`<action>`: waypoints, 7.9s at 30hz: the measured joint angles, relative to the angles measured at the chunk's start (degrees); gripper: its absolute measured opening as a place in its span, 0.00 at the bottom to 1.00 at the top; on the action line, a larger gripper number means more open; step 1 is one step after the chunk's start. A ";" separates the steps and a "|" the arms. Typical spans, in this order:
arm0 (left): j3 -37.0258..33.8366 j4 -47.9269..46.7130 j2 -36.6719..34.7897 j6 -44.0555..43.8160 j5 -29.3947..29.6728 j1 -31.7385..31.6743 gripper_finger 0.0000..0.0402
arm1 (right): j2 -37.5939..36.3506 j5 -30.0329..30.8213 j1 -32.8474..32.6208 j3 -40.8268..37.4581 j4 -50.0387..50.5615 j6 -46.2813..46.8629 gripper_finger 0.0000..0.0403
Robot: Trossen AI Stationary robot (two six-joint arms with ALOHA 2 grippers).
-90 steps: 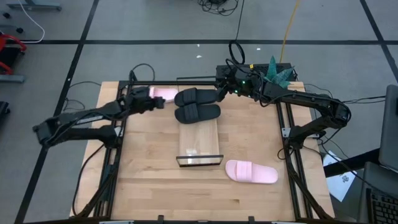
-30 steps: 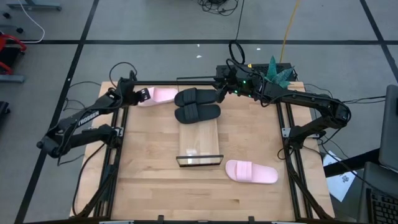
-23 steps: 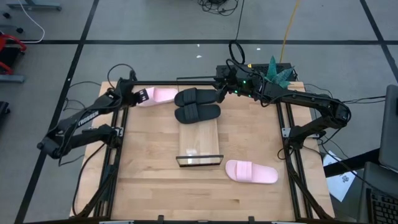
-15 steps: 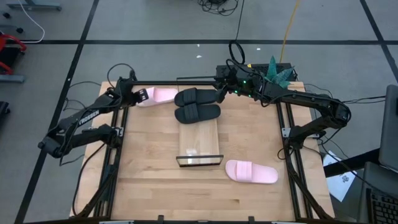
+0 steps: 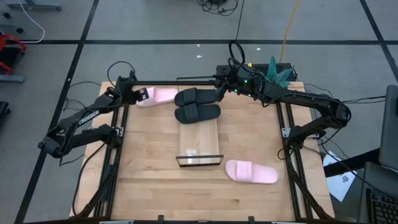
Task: Pick and place slides into the shelf
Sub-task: Put the top pink slipper on the shelf
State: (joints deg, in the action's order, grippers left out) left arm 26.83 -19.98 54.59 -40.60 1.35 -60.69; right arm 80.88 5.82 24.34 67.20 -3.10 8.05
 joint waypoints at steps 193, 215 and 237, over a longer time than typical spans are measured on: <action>18.88 38.72 4.75 -15.89 53.22 78.11 0.00 | -16.84 19.71 4.48 -0.02 1.95 -10.72 0.33; 23.39 38.17 14.55 -20.78 72.09 90.84 0.00 | -21.46 19.91 4.46 0.02 10.35 -8.07 0.33; 23.37 37.31 31.08 -47.40 59.62 81.08 0.00 | -21.46 19.65 4.46 0.02 11.18 -13.77 0.33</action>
State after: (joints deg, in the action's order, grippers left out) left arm 50.19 17.33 85.67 -88.00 60.96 20.39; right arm 59.42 25.47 28.80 67.22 8.08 -5.72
